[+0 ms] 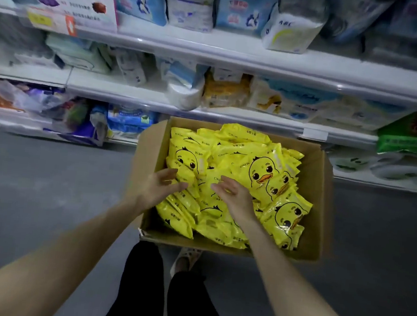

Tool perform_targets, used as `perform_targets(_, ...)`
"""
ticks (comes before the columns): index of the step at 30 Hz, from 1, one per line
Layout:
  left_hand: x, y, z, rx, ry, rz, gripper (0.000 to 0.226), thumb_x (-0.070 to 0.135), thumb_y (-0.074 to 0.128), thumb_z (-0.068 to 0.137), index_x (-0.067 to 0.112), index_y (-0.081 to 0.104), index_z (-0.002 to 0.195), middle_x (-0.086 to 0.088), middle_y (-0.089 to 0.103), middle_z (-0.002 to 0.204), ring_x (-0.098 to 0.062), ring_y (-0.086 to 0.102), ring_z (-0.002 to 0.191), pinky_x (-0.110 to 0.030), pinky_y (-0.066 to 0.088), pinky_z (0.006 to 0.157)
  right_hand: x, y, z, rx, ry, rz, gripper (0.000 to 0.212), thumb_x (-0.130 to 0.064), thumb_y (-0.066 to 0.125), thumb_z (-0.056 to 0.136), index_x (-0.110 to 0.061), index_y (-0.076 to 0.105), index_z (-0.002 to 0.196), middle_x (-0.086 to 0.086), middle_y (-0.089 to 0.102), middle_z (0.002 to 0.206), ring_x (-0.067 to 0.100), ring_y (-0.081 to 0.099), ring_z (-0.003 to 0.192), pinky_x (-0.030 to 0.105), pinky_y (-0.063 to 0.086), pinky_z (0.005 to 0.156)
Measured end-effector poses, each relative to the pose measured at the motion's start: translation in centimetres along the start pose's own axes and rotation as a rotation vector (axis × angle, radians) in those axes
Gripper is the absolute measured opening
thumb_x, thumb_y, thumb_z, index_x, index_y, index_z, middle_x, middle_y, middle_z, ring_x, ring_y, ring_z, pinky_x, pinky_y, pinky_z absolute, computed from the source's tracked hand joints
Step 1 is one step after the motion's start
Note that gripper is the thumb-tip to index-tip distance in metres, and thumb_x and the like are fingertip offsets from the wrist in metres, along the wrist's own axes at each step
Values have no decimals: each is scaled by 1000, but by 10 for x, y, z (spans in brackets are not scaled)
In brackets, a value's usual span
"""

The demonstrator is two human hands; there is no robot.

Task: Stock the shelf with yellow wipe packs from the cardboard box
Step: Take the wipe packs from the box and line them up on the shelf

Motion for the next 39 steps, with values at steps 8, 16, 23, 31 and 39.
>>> perform_targets(8,-33,-17,8,-3,-49,-168,52,16,75,77,10,56,126,-4,62,123,-3,63,99,-14,49,82,7,56,24,-61,36,-29,56,-32,71,82,-16,52,132,1,55,133,5,47,110,19,38,87)
perform_targets(16,-35,-39,22,32,-22,-135,52,17,73,79,7,56,127,-5,65,113,-12,62,99,-7,49,73,11,88,50,-59,96,-120,68,-37,71,80,-21,42,139,2,45,142,22,43,130,35,36,106)
perform_targets(23,-34,-40,28,23,-39,-123,51,17,73,80,8,55,127,-7,64,115,-14,61,102,-2,47,72,10,80,50,53,126,-139,44,-28,61,90,-8,54,129,10,58,127,27,54,119,33,43,97)
perform_targets(31,-27,-10,31,-113,-25,32,72,30,78,75,12,46,137,-10,50,138,-23,47,126,-38,40,106,3,11,22,204,103,-49,31,-26,62,90,-13,50,65,3,46,61,16,42,59,30,36,62)
perform_targets(39,-23,9,50,-204,48,437,91,24,81,71,15,30,146,-10,24,152,-28,28,138,-39,29,113,33,-21,4,224,111,2,46,-28,63,89,16,51,86,12,42,69,20,39,66,29,32,64)
Point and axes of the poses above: each hand's wrist, its own z-axis towards the middle knuckle, its own y-axis out of the palm, x = y × z, the point moved 5 cm from there along z, towards the middle knuckle
